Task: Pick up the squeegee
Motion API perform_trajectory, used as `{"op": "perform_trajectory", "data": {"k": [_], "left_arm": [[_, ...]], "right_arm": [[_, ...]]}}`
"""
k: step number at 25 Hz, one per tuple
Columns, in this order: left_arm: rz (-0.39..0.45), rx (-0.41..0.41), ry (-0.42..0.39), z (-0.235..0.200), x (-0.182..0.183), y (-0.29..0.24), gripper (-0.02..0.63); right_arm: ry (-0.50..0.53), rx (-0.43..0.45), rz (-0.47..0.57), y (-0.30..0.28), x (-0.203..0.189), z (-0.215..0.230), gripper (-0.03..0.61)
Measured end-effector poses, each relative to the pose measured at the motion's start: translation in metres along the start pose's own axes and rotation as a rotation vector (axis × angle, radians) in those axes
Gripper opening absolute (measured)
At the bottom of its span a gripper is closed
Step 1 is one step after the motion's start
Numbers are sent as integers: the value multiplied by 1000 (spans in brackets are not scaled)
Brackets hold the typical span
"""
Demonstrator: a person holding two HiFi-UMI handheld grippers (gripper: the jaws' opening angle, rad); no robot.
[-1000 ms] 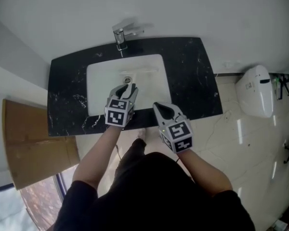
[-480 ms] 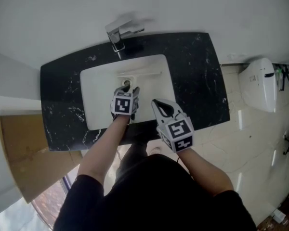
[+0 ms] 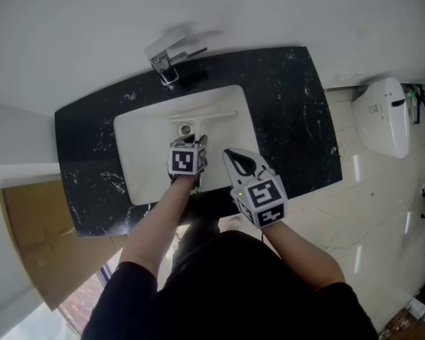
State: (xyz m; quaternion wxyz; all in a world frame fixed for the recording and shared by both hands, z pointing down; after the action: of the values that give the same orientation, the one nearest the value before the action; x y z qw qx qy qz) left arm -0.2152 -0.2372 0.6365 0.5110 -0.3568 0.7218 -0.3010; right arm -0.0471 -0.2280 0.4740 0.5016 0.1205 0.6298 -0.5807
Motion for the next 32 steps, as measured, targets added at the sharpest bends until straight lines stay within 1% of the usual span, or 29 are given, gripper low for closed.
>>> {"op": "perform_trajectory", "data": {"k": [3, 6, 7, 10, 14, 17, 20, 25, 28, 32], "left_arm": [[-2, 10, 4, 0, 1, 1, 133], [11, 37, -8, 0, 4, 9, 126], [15, 47, -14, 0, 5, 13, 112], [28, 61, -27, 2, 7, 26, 103], [93, 73, -61, 13, 18, 53, 101], [150, 92, -111, 26, 28, 80, 98], [210, 131, -161, 39, 31, 112, 100], [318, 171, -296, 84, 30, 171, 98], [383, 179, -365, 116, 23, 206, 98], [429, 179, -444, 155, 2, 247, 97]], "right_arm": [[-9, -2, 13, 2, 2, -1, 8], [-9, -5, 26, 8, 3, -3, 8], [-4, -8, 29, 12, 3, -3, 8], [12, -18, 49, 23, 1, -5, 9], [17, -8, 97, 43, 5, -15, 9], [34, -5, 134, 64, 5, -23, 9], [50, -4, 176, 89, 2, -32, 9], [79, -6, 245, 136, -14, -49, 9], [86, 1, 279, 168, -25, -62, 9], [114, 5, 313, 206, -42, -78, 9]]}}
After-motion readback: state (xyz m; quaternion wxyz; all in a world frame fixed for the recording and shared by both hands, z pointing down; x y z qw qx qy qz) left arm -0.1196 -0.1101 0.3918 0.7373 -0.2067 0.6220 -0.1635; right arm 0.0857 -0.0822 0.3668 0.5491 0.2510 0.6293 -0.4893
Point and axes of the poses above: the fingertips, and each gripper's own axes: y backward along the fingers, z to its right, x out of its top, the point moved 9 cm from there along y, backward along the fingers, and after that the axes turned 4 degrees about -z, right-handed, at the moved point
